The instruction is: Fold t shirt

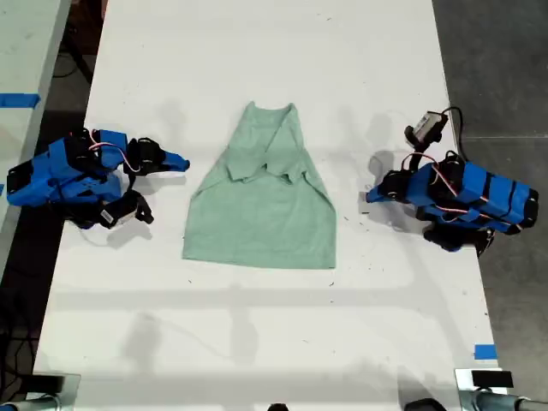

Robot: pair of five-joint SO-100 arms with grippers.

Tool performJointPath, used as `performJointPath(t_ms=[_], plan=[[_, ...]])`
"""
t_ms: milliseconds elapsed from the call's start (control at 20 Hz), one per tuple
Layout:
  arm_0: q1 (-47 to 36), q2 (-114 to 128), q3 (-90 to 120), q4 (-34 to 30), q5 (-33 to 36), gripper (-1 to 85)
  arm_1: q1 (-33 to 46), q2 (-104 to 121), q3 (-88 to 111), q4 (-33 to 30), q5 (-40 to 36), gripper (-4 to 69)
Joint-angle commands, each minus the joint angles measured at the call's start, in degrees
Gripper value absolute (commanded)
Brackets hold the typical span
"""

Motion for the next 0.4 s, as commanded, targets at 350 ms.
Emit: performJointPath(t_ms=[350], plan=[[-0.7,0.26,-0.44,0.44,-0.35,-0.2,-0.09,0.44,1.23,0.09,-0.35,1.2]])
